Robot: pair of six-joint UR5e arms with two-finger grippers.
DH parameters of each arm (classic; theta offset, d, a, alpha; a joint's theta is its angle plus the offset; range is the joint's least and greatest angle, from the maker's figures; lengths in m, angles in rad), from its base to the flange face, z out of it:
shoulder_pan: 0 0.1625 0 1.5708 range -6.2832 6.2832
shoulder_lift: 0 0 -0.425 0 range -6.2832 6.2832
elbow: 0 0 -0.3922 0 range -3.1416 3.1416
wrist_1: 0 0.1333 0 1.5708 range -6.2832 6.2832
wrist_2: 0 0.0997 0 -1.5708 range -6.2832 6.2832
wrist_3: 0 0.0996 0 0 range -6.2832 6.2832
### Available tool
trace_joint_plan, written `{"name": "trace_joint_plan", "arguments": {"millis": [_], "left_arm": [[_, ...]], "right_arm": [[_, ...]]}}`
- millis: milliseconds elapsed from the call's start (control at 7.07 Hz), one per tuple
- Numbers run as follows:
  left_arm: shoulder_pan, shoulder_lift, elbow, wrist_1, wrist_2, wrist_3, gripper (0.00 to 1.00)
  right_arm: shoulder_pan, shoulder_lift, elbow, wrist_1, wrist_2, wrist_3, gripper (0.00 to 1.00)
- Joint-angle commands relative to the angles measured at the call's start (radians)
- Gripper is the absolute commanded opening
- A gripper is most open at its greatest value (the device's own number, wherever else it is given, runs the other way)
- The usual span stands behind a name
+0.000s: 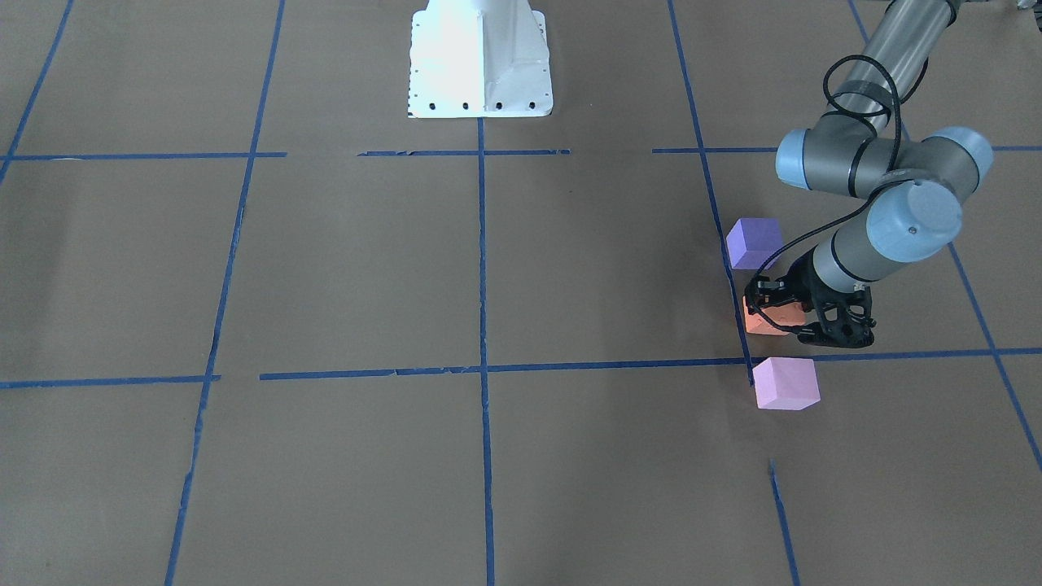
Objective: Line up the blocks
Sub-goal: 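Lower the orange cube into line and open the left gripper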
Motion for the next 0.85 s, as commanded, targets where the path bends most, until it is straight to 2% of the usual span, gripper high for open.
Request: {"name": "trace_joint_plan", "arguments": {"millis": [0,283,424,707], "left_arm": [[0.000,-0.004,0.009,0.000,0.000,0.000,0.60],[0.000,-0.004,0.009,0.000,-0.001,-0.002,0.80],[0.000,-0.004,0.009,0.000,-0.002,0.000,0.99],[0.000,-0.002,0.006,0.001,-0.002,-0.002,1.00]], "right_arm": [[0.000,0.000,0.000,0.000,0.000,0.000,1.00],[0.000,0.000,0.000,0.000,0.000,0.000,1.00],[0.000,0.000,0.000,0.000,0.000,0.000,1.00],[0.000,0.000,0.000,0.000,0.000,0.000,1.00]]}}
